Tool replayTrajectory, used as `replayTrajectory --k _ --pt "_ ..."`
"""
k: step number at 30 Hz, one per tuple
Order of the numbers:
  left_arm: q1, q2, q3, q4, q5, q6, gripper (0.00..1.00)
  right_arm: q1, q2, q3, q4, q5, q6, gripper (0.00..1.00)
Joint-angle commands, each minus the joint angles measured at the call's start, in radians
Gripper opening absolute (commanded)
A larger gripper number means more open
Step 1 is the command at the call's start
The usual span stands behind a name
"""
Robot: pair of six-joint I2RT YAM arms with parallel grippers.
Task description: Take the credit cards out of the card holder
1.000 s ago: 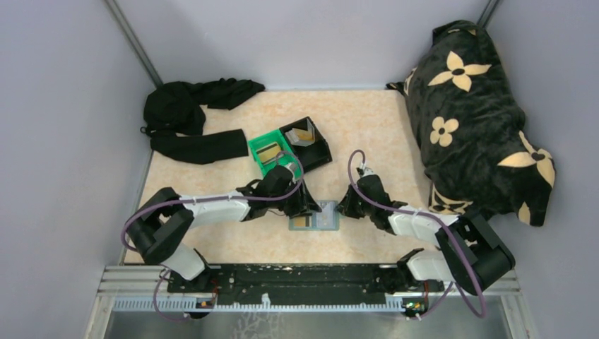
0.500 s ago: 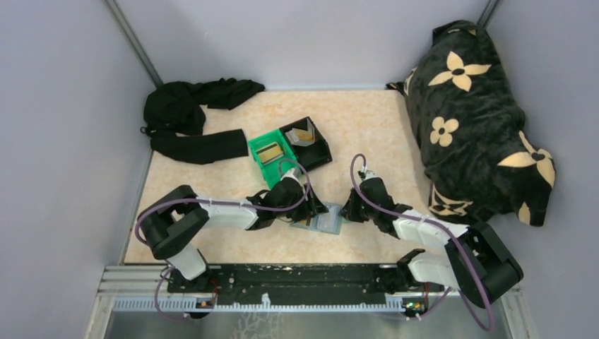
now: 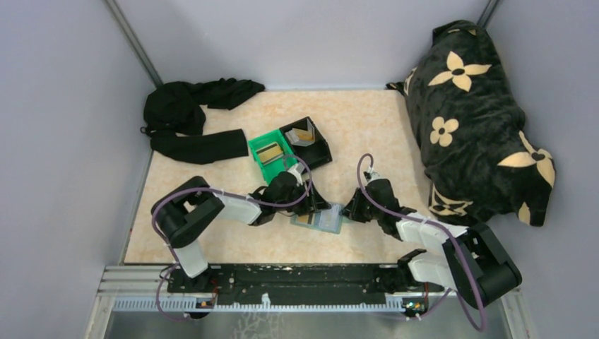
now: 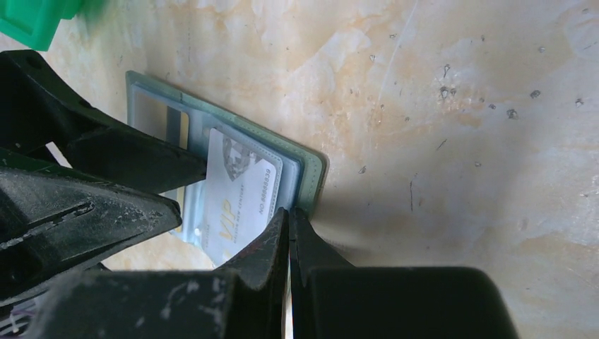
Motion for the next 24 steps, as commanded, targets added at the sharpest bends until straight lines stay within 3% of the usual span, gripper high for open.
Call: replayTrajectory --k 1,12,24 --pt "0.015 0.048 -0.003 0.074 0.095 0.027 0.58 -0.015 0.028 -0.024 -0.046 0.029 -0.017 0.0" --pt "0.026 0.083 -0.042 0.283 0.2 -0.056 0.48 -0.015 0.07 -0.026 -0.041 0.021 -0.03 0.0" --pt "0.026 0.13 -0.025 0.408 0.306 -0.093 0.44 -0.015 0.083 -0.019 -0.042 0.028 -0.033 0.0"
